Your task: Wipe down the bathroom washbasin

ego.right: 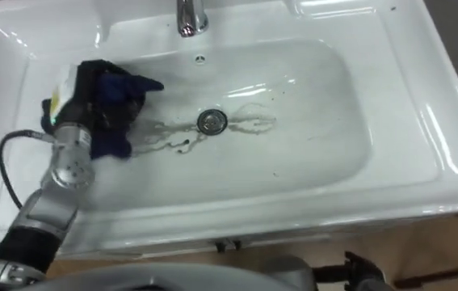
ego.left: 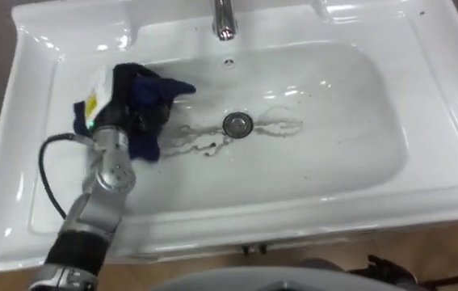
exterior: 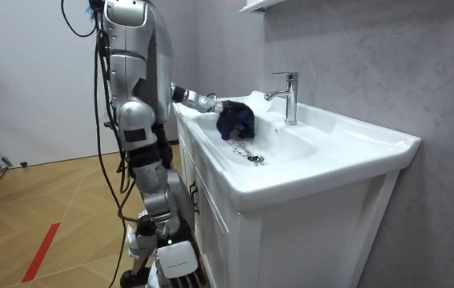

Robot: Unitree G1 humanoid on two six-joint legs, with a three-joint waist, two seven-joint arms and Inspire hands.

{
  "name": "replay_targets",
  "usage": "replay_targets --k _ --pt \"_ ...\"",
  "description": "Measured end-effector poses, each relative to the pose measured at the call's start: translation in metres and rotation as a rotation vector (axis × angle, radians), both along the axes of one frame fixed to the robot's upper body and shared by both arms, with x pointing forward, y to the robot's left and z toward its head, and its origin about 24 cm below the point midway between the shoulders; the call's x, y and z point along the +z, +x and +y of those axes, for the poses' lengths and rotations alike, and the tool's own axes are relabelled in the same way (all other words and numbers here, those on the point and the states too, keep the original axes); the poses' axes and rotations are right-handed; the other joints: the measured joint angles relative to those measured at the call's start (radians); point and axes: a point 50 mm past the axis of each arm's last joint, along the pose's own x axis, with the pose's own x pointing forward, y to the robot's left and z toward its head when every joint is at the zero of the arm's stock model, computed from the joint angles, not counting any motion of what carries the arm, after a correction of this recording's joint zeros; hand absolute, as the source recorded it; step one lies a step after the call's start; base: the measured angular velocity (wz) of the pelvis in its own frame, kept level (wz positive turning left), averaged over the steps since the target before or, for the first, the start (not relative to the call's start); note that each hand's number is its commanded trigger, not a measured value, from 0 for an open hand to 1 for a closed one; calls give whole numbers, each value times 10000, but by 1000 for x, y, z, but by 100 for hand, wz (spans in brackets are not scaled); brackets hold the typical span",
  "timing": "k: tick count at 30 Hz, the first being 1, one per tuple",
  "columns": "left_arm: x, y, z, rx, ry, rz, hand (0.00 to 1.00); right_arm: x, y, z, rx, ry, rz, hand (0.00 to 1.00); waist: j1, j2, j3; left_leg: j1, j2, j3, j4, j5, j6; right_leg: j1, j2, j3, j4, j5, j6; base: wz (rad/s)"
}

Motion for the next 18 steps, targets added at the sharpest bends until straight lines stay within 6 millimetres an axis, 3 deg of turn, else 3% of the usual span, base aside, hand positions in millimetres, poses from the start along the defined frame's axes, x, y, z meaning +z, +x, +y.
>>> replay_targets --k 1,2,3,4,5,10,18 --pt "-3 5 -4 -230 -7 231 100 0 0 -2 61 -126 106 0 -162 -44 28 -133 32 612 -23 1 -80 7 -37 208 24 -3 -7 36" --pt "-4 9 -6 -358 -5 280 100 0 0 -3 144 -163 170 0 -215 -123 84 -384 15 1081 -139 28 -50 18 -65 684 13 -4 -7 25" --pt "-3 11 -6 -399 19 246 100 0 1 -2 164 -149 182 0 -239 -167 115 -616 15 1222 -221 98 -54 -4 -79 889 8 -5 -3 21" --pt "-2 15 -8 -495 99 209 100 -1 -2 -2 212 -142 369 0 -227 -233 153 -1013 50 1524 -183 389 142 -53 -104 955 82 -40 45 11" --pt "-7 14 -8 -582 239 379 100 -1 -3 -3 341 -191 518 0 -162 -256 128 -952 21 1705 -78 497 147 -93 -149 847 200 -56 85 0" --pt "-16 17 -9 -661 360 555 100 0 6 -2 190 -144 340 0 -122 -211 128 -1096 -83 1810 176 457 217 -250 -234 581 305 -108 158 -10" --pt "-28 25 4 -17 777 936 100 1 4 -8 -38 -487 560 0 -138 -183 82 -1858 -206 2135 1052 364 187 -1515 -398 843 1903 -777 6 -8"
